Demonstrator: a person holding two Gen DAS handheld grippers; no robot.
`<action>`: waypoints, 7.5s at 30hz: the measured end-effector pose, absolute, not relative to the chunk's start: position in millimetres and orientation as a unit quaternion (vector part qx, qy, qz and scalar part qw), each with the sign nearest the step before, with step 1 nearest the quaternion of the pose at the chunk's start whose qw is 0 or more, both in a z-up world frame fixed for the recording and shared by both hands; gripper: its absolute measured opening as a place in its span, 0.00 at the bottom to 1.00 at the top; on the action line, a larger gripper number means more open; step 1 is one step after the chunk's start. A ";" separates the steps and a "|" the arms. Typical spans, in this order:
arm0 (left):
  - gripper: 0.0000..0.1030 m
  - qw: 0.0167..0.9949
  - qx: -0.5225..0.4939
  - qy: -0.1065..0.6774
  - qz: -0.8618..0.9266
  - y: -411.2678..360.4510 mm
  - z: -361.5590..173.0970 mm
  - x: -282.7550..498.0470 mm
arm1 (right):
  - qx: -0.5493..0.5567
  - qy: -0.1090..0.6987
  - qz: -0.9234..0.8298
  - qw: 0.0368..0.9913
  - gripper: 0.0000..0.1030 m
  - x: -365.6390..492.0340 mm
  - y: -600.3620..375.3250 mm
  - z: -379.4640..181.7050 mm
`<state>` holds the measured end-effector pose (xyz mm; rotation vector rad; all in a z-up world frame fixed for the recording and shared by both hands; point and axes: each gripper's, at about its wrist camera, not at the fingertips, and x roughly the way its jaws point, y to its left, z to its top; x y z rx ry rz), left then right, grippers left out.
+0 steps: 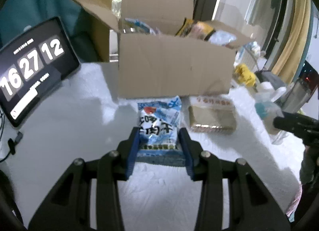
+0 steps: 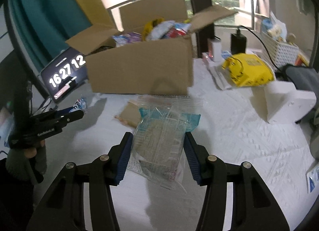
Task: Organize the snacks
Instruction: 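Lift both held packets and carry them to the cardboard box, then lower both packets into the box and open both tools, then move both tools back down to the white bread bag on the table, then grasp the white whole-wheat bread bag with the right tool, then lift the bread bag with the right tool and carry it to the box, then lower the bread bag into the box and open the right tool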
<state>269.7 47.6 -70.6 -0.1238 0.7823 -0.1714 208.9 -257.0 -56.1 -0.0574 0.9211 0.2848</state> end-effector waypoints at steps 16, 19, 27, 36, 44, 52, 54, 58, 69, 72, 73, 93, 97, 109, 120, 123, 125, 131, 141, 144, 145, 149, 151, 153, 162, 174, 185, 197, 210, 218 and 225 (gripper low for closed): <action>0.40 0.945 -0.060 0.306 -0.102 49.1 -2.4 278.7 | -0.053 0.389 0.187 0.900 0.53 242.8 -212.9 -7.8; 0.40 0.947 -0.058 0.298 -0.105 47.5 7.4 287.1 | -0.056 0.373 0.195 0.905 0.53 255.2 -208.3 3.2; 0.40 0.956 -0.051 0.272 -0.102 47.2 31.5 314.0 | -0.056 0.346 0.208 0.913 0.53 298.4 -193.5 23.9; 0.40 0.961 -0.058 0.256 -0.089 57.9 44.5 349.1 | -0.047 0.334 0.216 0.916 0.53 352.5 -182.6 30.9; 0.40 0.963 -0.062 0.248 -0.083 66.4 46.5 379.3 | -0.045 0.327 0.216 0.919 0.53 405.7 -171.4 30.5; 0.40 0.962 -0.072 0.252 -0.073 72.4 41.7 410.4 | -0.039 0.325 0.212 0.921 0.53 459.2 -161.1 24.5; 0.40 0.962 -0.074 0.252 -0.071 71.2 41.4 416.2 | -0.037 0.324 0.206 0.923 0.53 474.6 -157.2 22.5; 0.40 0.960 -0.079 0.259 -0.070 67.8 36.8 429.7 | -0.029 0.338 0.191 0.921 0.55 499.1 -153.4 17.2; 0.41 0.947 -0.062 0.303 -0.091 22.5 11.8 462.9 | -0.039 0.321 0.182 0.929 0.60 478.7 -183.5 31.8; 0.42 0.939 -0.060 0.324 -0.095 11.4 4.9 474.3 | -0.037 0.319 0.179 0.930 0.60 460.0 -200.2 37.0; 0.45 0.938 -0.061 0.329 -0.094 8.6 3.7 476.9 | -0.038 0.318 0.179 0.930 0.60 457.1 -203.3 38.2; 0.73 0.941 -0.072 0.322 -0.080 10.4 13.1 414.4 | 0.001 0.370 0.133 0.919 0.60 362.9 -264.6 -0.1; 0.73 0.938 -0.083 0.326 -0.081 12.9 2.5 391.6 | 0.013 0.387 0.119 0.914 0.60 349.8 -271.1 -14.0; 0.73 0.918 -0.088 0.375 -0.092 -0.9 -55.0 351.7 | 0.046 0.442 0.095 0.891 0.60 324.8 -290.3 -66.8; 0.73 0.894 -0.081 0.427 -0.107 -21.7 -96.8 362.3 | 0.051 0.485 0.105 0.867 0.60 316.0 -288.4 -108.3; 0.73 0.885 -0.083 0.444 -0.115 -26.1 -111.1 367.9 | 0.053 0.492 0.109 0.862 0.60 316.4 -287.1 -117.7; 0.73 0.878 -0.085 0.457 -0.117 -27.3 -119.9 371.9 | 0.052 0.498 0.111 0.858 0.60 316.8 -284.9 -125.4; 0.73 0.871 -0.089 0.463 -0.136 -33.1 -130.9 372.7 | 0.047 0.505 0.125 0.853 0.59 315.9 -273.1 -139.2; 0.71 0.868 -0.058 0.461 -0.177 -60.7 -128.4 343.5 | 0.067 0.505 0.132 0.850 0.42 305.5 -271.4 -141.2; 0.71 0.866 -0.057 0.463 -0.178 -60.3 -126.7 336.0 | 0.052 0.498 0.126 0.857 0.39 296.9 -265.4 -138.8; 0.71 0.866 -0.058 0.464 -0.178 -60.2 -126.5 334.4 | 0.050 0.496 0.125 0.858 0.37 294.9 -264.5 -138.3; 0.71 0.866 -0.057 0.464 -0.179 -59.3 -124.2 318.7 | 0.050 0.493 0.126 0.860 0.32 282.1 -262.2 -135.2; 0.71 0.865 -0.062 0.463 -0.182 -57.7 -123.5 310.0 | 0.046 0.489 0.128 0.862 0.27 274.7 -261.2 -133.1; 0.71 0.863 -0.070 0.463 -0.188 -54.4 -123.9 302.7 | 0.044 0.484 0.128 0.864 0.23 267.8 -261.4 -130.2; 0.71 0.878 -0.086 0.436 -0.178 -33.2 -102.0 279.2 | 0.006 0.438 0.138 0.889 0.14 239.9 -246.8 -90.4; 0.71 0.909 -0.115 0.381 -0.125 26.7 -56.4 277.4 | -0.031 0.367 0.152 0.917 0.13 234.4 -227.0 -20.1; 0.73 0.940 -0.109 0.310 -0.088 60.0 -5.9 291.2 | -0.060 0.321 0.173 0.929 0.13 258.6 -195.6 26.0; 0.73 0.956 -0.104 0.267 -0.057 98.5 34.1 324.0 | -0.065 0.287 0.175 0.940 0.13 314.6 -170.3 55.8; 0.73 0.963 -0.128 0.235 -0.024 121.8 53.2 377.9 | -0.074 0.282 0.160 0.943 0.13 391.6 -148.5 49.5; 0.73 0.958 -0.140 0.249 -0.008 128.2 35.1 396.5 | -0.081 0.339 0.135 0.928 0.13 427.5 -146.7 -10.8; 0.73 0.956 -0.134 0.259 -0.005 128.5 29.3 400.6 | -0.110 0.375 0.105 0.914 0.13 438.7 -132.4 -63.7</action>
